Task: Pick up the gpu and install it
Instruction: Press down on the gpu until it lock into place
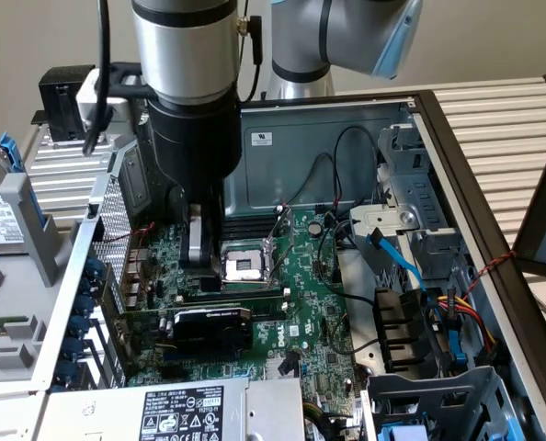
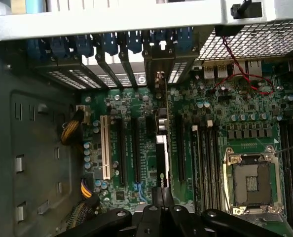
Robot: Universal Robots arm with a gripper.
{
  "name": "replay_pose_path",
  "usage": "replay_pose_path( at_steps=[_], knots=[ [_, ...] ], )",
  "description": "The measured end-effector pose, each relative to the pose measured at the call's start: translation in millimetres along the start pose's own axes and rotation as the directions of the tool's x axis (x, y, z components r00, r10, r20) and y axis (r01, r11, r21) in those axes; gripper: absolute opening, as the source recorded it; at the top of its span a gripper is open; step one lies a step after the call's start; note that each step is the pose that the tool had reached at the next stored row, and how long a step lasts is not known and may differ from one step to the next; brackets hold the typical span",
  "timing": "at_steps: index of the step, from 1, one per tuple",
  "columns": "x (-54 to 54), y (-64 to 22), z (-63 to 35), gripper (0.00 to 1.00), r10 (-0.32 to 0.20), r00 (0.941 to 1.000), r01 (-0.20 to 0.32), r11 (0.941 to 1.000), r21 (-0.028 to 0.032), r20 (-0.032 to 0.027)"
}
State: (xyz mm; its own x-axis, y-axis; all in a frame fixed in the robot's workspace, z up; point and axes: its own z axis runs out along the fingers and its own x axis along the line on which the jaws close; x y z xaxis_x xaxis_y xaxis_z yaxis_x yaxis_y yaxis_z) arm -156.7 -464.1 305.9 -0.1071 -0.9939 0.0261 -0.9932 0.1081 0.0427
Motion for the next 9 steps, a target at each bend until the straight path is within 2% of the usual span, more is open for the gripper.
replay_pose_path(
  at_steps=[9],
  knots=[
    [-0.2, 0.8, 16.4, 0.11, 0.001, 1.0000, -0.001, 1.0000, 0.0001, 0.0006]
  ],
)
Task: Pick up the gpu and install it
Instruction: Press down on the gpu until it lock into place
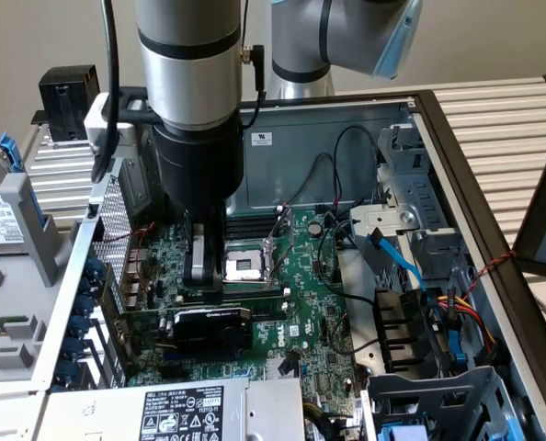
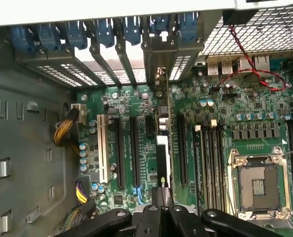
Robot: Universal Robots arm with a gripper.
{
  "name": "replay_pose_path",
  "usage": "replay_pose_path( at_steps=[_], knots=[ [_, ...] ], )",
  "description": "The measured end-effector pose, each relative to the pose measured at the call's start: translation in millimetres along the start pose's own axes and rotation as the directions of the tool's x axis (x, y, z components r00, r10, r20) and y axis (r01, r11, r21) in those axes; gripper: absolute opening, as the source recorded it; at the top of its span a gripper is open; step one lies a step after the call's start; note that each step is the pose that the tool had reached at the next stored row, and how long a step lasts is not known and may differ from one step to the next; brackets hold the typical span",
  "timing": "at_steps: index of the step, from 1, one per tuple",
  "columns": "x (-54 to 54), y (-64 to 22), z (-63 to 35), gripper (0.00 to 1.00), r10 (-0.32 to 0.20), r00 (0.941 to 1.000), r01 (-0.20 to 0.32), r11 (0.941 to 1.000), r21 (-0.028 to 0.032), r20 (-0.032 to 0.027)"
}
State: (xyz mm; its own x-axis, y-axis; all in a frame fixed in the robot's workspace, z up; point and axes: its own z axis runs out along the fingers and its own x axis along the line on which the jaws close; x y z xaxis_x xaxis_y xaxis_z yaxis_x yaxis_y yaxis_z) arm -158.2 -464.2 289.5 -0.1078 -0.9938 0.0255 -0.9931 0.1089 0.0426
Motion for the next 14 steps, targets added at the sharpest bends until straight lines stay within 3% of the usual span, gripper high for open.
replay_pose_path(
  at_steps=[8, 14],
  knots=[
    [-5.1, 2.3, 13.9, 0.11, 0.001, 1.0000, -0.001, 1.0000, -0.0004, 0.0037],
    [-7.4, 3.8, 16.8, 0.11, 0.001, 1.0000, -0.001, 1.0000, -0.0009, 0.0086]
  ],
)
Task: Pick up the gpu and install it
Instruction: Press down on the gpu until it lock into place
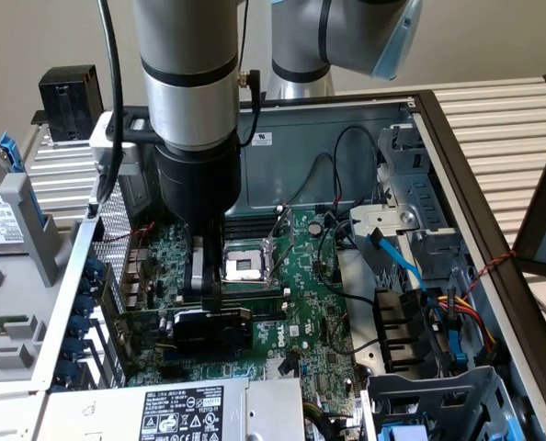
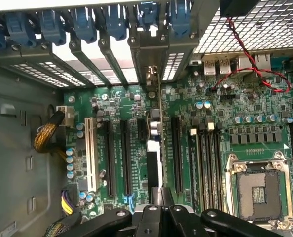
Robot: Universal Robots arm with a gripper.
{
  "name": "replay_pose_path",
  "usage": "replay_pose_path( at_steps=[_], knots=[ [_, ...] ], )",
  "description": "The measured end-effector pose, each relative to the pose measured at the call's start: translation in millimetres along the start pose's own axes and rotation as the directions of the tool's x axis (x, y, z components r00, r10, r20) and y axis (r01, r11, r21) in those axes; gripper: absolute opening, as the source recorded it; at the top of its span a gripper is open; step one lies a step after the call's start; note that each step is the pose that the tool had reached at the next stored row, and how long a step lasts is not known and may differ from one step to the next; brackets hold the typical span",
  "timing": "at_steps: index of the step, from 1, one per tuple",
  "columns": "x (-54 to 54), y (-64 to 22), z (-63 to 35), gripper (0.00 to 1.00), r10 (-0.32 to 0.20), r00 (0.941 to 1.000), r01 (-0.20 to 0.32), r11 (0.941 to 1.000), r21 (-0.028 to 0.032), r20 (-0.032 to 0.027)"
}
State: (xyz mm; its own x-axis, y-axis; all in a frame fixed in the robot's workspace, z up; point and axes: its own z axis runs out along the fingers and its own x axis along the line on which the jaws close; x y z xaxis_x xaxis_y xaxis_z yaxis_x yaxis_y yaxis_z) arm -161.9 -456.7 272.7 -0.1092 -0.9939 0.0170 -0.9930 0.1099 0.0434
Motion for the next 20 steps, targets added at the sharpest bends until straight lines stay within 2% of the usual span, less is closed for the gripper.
replay_pose_path(
  at_steps=[12, 13, 20],
  knots=[
    [-0.3, 4.2, 6.4, 0.11, 0.000, 1.0000, 0.000, 1.0000, -0.0011, 0.0066],
    [-0.4, 4.7, 4.8, 0.11, 0.000, 1.0000, 0.000, 1.0000, -0.0010, 0.0094],
    [0.6, 7.5, -22.9, 0.11, 0.000, 1.0000, 0.000, 1.0000, -0.0073, 0.0082]
  ],
)
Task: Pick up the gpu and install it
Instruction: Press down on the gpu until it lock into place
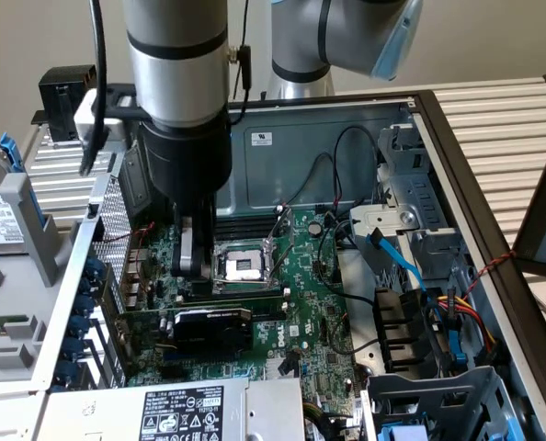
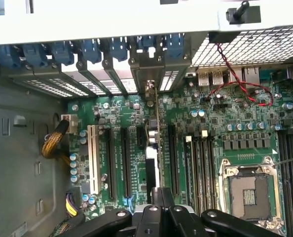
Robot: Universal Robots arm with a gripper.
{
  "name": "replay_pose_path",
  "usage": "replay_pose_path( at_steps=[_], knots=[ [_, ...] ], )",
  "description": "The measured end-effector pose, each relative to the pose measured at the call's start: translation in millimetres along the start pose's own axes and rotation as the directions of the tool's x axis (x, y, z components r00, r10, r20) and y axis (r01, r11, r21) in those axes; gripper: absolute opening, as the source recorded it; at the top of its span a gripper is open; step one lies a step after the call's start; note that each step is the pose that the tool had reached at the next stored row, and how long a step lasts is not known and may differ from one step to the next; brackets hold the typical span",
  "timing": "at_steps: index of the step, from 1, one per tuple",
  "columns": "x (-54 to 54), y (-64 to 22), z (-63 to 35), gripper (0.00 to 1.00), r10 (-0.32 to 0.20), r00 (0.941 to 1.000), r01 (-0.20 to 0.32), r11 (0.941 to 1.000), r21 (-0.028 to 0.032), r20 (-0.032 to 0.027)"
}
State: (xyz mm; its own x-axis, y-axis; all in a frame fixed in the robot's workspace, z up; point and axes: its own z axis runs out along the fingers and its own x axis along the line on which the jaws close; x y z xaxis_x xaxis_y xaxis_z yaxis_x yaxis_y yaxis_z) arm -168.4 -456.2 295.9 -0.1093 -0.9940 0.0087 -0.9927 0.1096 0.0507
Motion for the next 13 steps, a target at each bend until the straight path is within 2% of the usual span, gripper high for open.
replay_pose_path(
  at_steps=[3, 4, 13],
  knots=[
    [0.1, 0.6, -13.7, 0.11, 0.000, 1.0000, 0.000, 1.0000, -0.0008, -0.0002],
    [0.1, 0.7, -15.0, 0.11, 0.000, 1.0000, 0.000, 1.0000, -0.0008, -0.0001],
    [0.1, 0.8, -15.0, 0.11, 0.000, 1.0000, 0.000, 1.0000, -0.0008, 0.0000]
  ],
)
